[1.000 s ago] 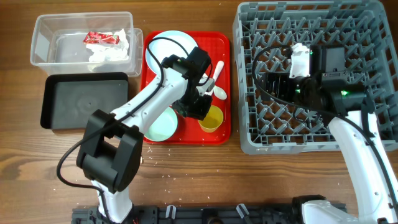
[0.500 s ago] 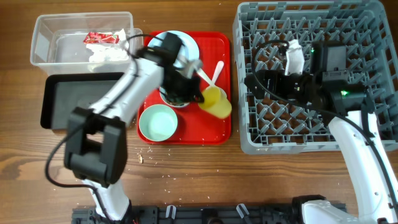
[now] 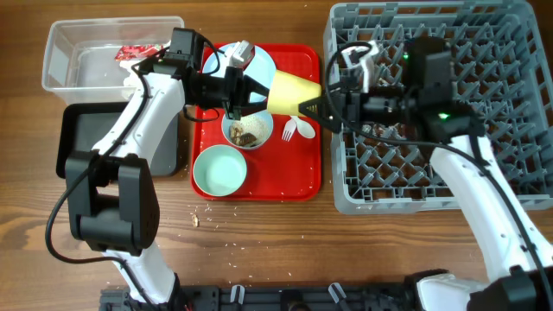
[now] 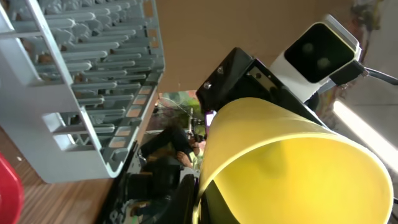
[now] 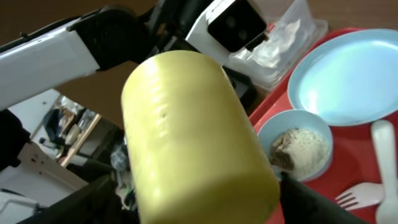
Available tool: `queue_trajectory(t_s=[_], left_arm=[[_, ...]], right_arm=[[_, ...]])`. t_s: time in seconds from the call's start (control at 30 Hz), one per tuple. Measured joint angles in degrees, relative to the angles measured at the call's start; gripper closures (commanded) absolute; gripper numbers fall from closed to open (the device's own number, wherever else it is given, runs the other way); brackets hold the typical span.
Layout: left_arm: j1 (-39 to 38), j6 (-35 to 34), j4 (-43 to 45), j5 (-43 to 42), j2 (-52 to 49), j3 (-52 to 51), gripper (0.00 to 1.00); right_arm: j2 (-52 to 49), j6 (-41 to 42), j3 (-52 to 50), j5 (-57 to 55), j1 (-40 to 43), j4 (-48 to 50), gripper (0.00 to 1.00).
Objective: Sort waste into correct bins and load items into the dishwasher rack
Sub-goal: 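Hand the yellow cup from the left gripper to the right gripper, then place the yellow cup into the dish rack with the right gripper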
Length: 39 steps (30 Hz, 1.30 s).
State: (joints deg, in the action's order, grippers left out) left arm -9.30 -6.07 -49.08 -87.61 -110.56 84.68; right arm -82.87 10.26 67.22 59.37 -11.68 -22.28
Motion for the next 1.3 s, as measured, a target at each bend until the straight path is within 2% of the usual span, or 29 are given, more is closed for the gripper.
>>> queue_trajectory(t_s=[0.13,0.2,0.27,0.3,0.4,0.47,0.6,0.67,0.73,0.83,1.0,1.17,1.3], left_arm=[[0.0,0.0,-0.48,-0.61,0.0,0.0,0.96],[0.0,0.0,-0.57,-0.83,0.0,0.0,0.96],[0.07,0.02,-0.55,-0.83,0.0,0.0,0.96],[0.11,0.02,-0.57,-0.87,0.0,0.0,0.93],[0.15,0.0,-0.68,-1.05,0.0,0.0,0.63],[0.13,0.17,-0.63,-1.27,0.0,0.0,0.56],[0.2,0.42,-0.59,-1.44,0.0,0.0,0.54],[0.79,0.42,-0.04,-0.74,0.0,0.0,0.5],[2.51,0.44,0.81,0.11,0.15,-0.04,0.5],[5.4,0.46,0.96,7.72,0.42,-0.04,0.5],[6.43,0.44,-0.9,27.32,0.44,-0.04,0.51],[6.43,0.44,-4.48,44.04,0.44,-0.04,0.52],[6.43,0.44,-4.98,51.93,0.44,-0.04,0.53]], right_arm=[[-1.07,2.14,0.0,0.63,-0.44,4.11,0.32],[-1.07,2.97,0.0,1.01,-0.55,5.2,0.46],[-1.07,3.67,0.0,1.38,-0.55,5.25,0.51],[-1.07,3.78,0.0,1.7,-0.55,5.25,0.52],[-1.07,3.82,0.0,1.86,-0.55,5.22,0.55],[-1.18,3.82,0.0,1.81,-0.55,5.25,0.57],[-1.18,3.82,0.0,0.81,0.04,2.89,0.59],[-1.09,3.78,0.09,-1.36,1.44,-1.81,0.59],[-0.28,3.48,0.09,-8.94,3.8,-9.16,0.59],[2.89,3.58,0.52,-19.32,5.09,-18.86,0.59],[8.83,5.84,8.26,-37.97,4.96,-43.78,0.59],[8.46,10.4,9.14,-47.91,2.01,-54.88,0.59],[3.8,12.92,9.29,-53.44,-1.14,-58.58,0.58]])
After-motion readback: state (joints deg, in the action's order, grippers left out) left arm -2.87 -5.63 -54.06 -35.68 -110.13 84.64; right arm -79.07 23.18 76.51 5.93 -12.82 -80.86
